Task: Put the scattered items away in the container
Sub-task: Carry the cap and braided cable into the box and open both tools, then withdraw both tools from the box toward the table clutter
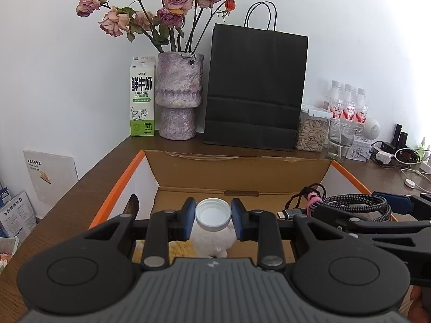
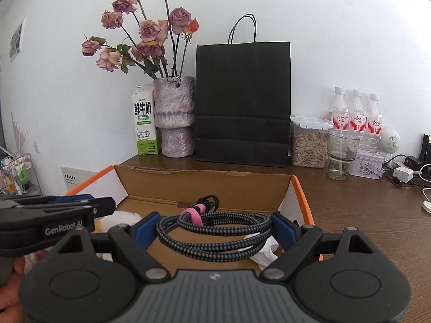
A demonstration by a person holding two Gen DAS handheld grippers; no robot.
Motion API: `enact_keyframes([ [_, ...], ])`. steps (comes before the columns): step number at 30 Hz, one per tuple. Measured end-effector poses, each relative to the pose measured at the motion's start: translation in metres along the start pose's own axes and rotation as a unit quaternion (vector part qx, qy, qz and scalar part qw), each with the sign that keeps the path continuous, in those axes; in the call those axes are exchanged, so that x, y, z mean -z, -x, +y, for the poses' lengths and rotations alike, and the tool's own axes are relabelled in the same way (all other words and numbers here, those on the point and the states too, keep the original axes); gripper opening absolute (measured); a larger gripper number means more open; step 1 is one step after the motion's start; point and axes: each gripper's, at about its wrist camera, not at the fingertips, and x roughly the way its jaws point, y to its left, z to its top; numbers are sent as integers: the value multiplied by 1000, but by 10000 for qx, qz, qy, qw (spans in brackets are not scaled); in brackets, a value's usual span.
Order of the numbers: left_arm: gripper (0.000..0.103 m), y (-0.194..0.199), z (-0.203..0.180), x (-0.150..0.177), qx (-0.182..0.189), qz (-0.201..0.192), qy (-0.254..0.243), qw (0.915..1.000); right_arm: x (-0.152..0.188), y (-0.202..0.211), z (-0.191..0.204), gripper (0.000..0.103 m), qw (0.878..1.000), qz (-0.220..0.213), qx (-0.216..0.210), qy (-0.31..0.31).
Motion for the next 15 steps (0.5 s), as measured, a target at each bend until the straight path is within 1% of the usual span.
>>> enact_keyframes([
  [1, 29, -1, -1, 0, -6, 27, -25, 10000, 1, -1, 0, 87, 10000, 23, 9, -16],
  [3, 42, -4, -1, 1, -76, 70, -55, 9999, 1, -4, -3, 88, 9999, 73, 22, -122],
  [4, 64, -4, -2, 1, -137, 73, -66, 9999, 2, -5, -5, 88, 9998, 125, 23, -177],
  [5, 79, -3, -2, 1, -213, 34, -78, 9997, 3, -7, -7, 89, 9996, 191, 26, -224],
  [6, 83, -2, -2, 1, -327, -40, -77, 9994, 4, -7, -9, 91, 9994, 217, 15, -277],
  [7, 92, -1, -1, 1, -398, -122, -49, 9991, 4, -7, -11, 93, 9992, 215, 27, -347],
  [8, 103, 0, 2, 1, -477, -210, 31, 9986, 4, -6, -12, 99, 9990, 181, 59, -415],
  [9, 103, 1, 5, 0, -491, -282, 114, 9983, 4, -4, -14, 103, 9987, 125, 70, -481],
  [12, 103, 4, 13, -2, -353, -324, 368, 9982, 4, -1, -16, 103, 9984, 92, 23, -555],
  [15, 103, 4, 14, -2, -371, -322, 377, 9981, 6, -2, -13, 103, 9987, 146, 65, -475],
])
